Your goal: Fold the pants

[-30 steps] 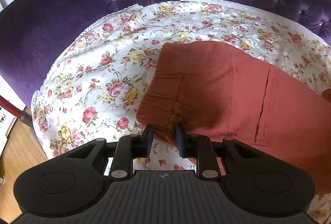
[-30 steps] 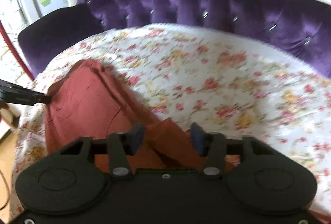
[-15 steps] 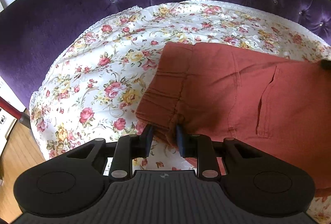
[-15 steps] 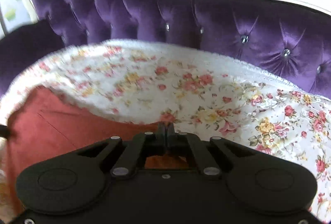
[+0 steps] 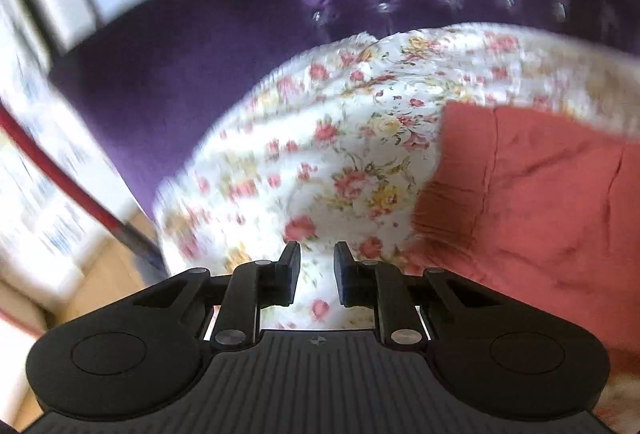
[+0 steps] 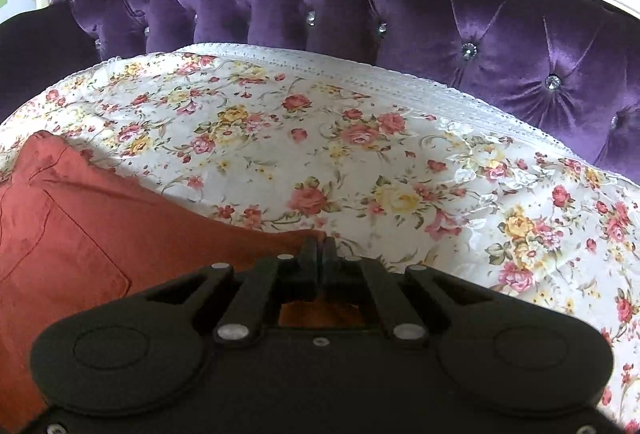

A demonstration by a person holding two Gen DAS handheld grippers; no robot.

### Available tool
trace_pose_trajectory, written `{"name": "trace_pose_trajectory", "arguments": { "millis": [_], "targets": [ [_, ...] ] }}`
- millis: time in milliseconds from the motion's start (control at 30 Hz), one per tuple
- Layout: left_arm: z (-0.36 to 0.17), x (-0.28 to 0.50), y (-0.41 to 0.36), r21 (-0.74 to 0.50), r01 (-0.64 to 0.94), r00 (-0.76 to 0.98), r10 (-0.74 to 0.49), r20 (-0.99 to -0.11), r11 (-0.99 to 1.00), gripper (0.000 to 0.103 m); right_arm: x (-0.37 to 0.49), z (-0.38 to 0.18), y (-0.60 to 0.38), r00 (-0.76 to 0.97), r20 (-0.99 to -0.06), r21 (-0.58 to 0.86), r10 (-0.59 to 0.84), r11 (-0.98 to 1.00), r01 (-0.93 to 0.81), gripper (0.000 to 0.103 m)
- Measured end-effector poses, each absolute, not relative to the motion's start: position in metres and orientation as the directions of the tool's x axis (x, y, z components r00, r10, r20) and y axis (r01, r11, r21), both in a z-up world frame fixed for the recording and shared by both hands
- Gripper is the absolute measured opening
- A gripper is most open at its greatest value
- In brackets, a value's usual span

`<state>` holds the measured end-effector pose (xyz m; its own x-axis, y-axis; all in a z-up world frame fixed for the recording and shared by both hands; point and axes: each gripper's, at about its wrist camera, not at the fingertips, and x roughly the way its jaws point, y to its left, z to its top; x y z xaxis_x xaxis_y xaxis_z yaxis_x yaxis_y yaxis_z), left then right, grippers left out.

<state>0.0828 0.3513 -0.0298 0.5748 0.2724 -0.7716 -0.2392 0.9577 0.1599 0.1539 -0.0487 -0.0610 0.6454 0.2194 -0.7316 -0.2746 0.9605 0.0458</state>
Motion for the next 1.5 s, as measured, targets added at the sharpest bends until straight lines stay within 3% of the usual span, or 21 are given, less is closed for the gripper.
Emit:
{"name": "trace_pose_trajectory", "arguments": {
  "millis": [67, 167, 400, 567, 667, 800, 933, 1033, 1300, 1433, 1500],
  "targets": [
    [-0.022, 0.08, 0.36, 0.079, -0.268, 0.587, 0.227, -0.777, 0.96, 0.018, 0.154, -0.059, -0.049, 0.648, -0.729, 0.05, 0.222, 0.961, -0.272, 0.012],
    [-0.01, 0.078, 0.338, 0.102, -0.218, 0.624, 0.219, -0.75, 0.971, 0.019, 0.148, -0.05, -0.059, 0.668, -0.699, 0.096, 0.255, 0.959, -0.266, 0.024],
    [-0.005, 0.092, 0.261, 0.03, 0.001, 0.653, 0.023, -0.757, 1.0, 0.019, 0.11, -0.011, -0.085, 0.698, -0.628, 0.185, 0.343, 0.938, -0.294, 0.029],
    [-0.034, 0.103, 0.229, 0.018, 0.101, 0.584, -0.044, -0.81, 0.995, 0.019, 0.074, -0.026, -0.076, 0.567, -0.711, 0.188, 0.415, 0.89, -0.416, 0.03],
    [-0.051, 0.103, 0.226, 0.035, 0.116, 0.542, -0.034, -0.839, 0.993, 0.02, 0.053, -0.045, -0.071, 0.458, -0.777, 0.195, 0.432, 0.857, -0.478, 0.032],
    [-0.043, 0.106, 0.231, 0.022, 0.143, 0.531, -0.057, -0.846, 0.989, 0.019, 0.031, -0.043, -0.064, 0.412, -0.796, 0.159, 0.444, 0.809, -0.566, 0.038],
    [-0.022, 0.126, 0.24, 0.024, 0.098, 0.598, -0.039, -0.801, 0.995, 0.019, 0.043, -0.027, -0.073, 0.472, -0.734, 0.214, 0.488, 0.826, -0.522, 0.037],
    [-0.021, 0.15, 0.247, 0.024, 0.06, 0.603, -0.017, -0.798, 0.998, 0.019, 0.065, -0.016, -0.084, 0.571, -0.671, 0.233, 0.472, 0.866, -0.442, 0.044],
    [-0.053, 0.197, 0.249, 0.048, 0.022, 0.566, 0.027, -0.824, 0.999, 0.02, 0.099, -0.019, -0.09, 0.612, -0.658, 0.241, 0.439, 0.893, -0.381, 0.046],
    [-0.055, 0.212, 0.249, 0.056, -0.027, 0.568, 0.062, -0.821, 0.998, 0.019, 0.113, -0.024, -0.089, 0.651, -0.658, 0.186, 0.378, 0.92, -0.346, 0.067],
    [-0.055, 0.212, 0.248, 0.069, -0.022, 0.572, 0.069, -0.818, 0.997, 0.019, 0.122, -0.028, -0.089, 0.651, -0.665, 0.173, 0.366, 0.924, -0.342, 0.067]
  ]
}}
